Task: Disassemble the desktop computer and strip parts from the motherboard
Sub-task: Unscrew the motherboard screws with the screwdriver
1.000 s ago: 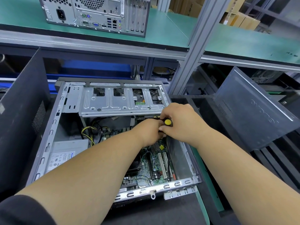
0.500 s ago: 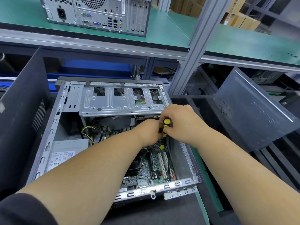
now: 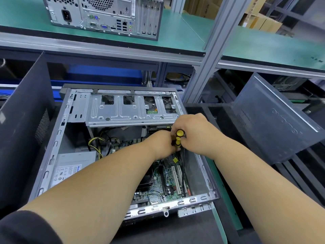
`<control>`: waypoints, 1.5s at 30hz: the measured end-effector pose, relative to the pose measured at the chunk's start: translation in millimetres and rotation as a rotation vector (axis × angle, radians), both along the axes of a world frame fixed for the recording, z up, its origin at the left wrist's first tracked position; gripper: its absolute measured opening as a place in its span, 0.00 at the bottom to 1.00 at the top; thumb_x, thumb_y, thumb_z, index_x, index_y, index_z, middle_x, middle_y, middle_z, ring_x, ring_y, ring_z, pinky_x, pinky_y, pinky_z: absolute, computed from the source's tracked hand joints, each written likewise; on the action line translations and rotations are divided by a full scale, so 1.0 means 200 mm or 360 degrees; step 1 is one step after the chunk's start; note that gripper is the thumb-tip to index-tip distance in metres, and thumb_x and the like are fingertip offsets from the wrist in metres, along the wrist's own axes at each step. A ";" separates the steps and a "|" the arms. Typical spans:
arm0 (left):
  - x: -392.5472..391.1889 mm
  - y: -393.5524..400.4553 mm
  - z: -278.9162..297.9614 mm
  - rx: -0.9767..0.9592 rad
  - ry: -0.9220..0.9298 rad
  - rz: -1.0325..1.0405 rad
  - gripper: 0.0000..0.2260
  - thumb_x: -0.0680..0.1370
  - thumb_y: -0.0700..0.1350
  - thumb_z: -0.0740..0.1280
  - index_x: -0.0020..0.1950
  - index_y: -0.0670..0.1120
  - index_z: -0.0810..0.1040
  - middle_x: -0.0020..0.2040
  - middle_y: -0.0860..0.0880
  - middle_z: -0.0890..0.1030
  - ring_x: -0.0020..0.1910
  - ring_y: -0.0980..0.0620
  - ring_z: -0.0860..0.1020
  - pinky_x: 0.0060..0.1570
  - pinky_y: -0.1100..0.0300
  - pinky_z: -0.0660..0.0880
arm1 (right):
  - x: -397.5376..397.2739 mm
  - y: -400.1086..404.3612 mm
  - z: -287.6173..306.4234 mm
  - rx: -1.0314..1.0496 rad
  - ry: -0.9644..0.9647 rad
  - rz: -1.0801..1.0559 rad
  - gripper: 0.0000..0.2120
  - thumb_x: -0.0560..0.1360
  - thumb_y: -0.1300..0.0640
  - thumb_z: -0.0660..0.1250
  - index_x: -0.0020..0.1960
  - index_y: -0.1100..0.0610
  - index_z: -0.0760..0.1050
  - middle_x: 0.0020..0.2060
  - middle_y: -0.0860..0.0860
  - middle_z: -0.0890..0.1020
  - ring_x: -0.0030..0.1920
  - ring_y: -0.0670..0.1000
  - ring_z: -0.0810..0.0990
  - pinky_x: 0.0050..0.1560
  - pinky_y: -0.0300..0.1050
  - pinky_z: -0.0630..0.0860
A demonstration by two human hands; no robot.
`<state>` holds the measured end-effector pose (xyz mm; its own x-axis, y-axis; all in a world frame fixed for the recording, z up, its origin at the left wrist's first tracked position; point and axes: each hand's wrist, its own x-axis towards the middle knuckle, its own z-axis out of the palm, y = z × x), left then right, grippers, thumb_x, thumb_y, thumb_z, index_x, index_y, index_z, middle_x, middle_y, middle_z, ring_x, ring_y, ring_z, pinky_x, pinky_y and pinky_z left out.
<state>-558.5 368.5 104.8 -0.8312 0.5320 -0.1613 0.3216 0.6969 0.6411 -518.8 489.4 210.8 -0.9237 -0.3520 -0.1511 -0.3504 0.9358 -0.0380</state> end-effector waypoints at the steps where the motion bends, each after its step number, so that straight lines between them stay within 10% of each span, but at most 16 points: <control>1: 0.00 0.00 0.00 -0.0003 0.0021 -0.0016 0.10 0.76 0.48 0.68 0.37 0.52 0.71 0.32 0.56 0.71 0.34 0.54 0.70 0.31 0.64 0.61 | 0.01 0.02 -0.02 -0.0055 0.0088 -0.0023 0.12 0.72 0.56 0.70 0.54 0.47 0.79 0.53 0.44 0.78 0.56 0.50 0.76 0.64 0.50 0.65; 5: 0.00 0.00 -0.01 0.0056 0.0030 -0.0008 0.08 0.75 0.49 0.70 0.41 0.53 0.72 0.35 0.56 0.73 0.39 0.52 0.72 0.32 0.65 0.63 | -0.01 0.03 -0.06 -0.0079 0.0171 -0.0123 0.12 0.74 0.45 0.72 0.52 0.50 0.77 0.49 0.46 0.76 0.49 0.51 0.76 0.61 0.49 0.65; 13: 0.00 0.00 -0.01 0.0039 0.0003 -0.0006 0.09 0.76 0.49 0.70 0.50 0.45 0.78 0.42 0.49 0.78 0.42 0.48 0.75 0.41 0.60 0.68 | -0.02 -0.01 -0.01 0.0101 -0.0043 -0.0092 0.18 0.77 0.63 0.65 0.61 0.44 0.78 0.59 0.47 0.76 0.58 0.54 0.76 0.67 0.47 0.67; 24: -0.01 0.00 -0.04 0.0038 -0.0034 -0.0015 0.14 0.76 0.49 0.70 0.34 0.55 0.68 0.32 0.56 0.72 0.32 0.57 0.70 0.31 0.64 0.63 | -0.05 0.03 -0.15 0.0110 0.0190 0.0015 0.09 0.77 0.50 0.67 0.57 0.46 0.75 0.45 0.44 0.73 0.54 0.52 0.74 0.55 0.49 0.60; 45: -0.01 -0.01 -0.04 -0.0280 0.0060 -0.0095 0.13 0.77 0.49 0.68 0.58 0.44 0.78 0.53 0.43 0.80 0.52 0.43 0.77 0.49 0.56 0.73 | -0.04 0.05 -0.25 0.0189 0.0424 0.0166 0.13 0.78 0.47 0.65 0.61 0.47 0.77 0.50 0.46 0.77 0.58 0.54 0.67 0.55 0.50 0.55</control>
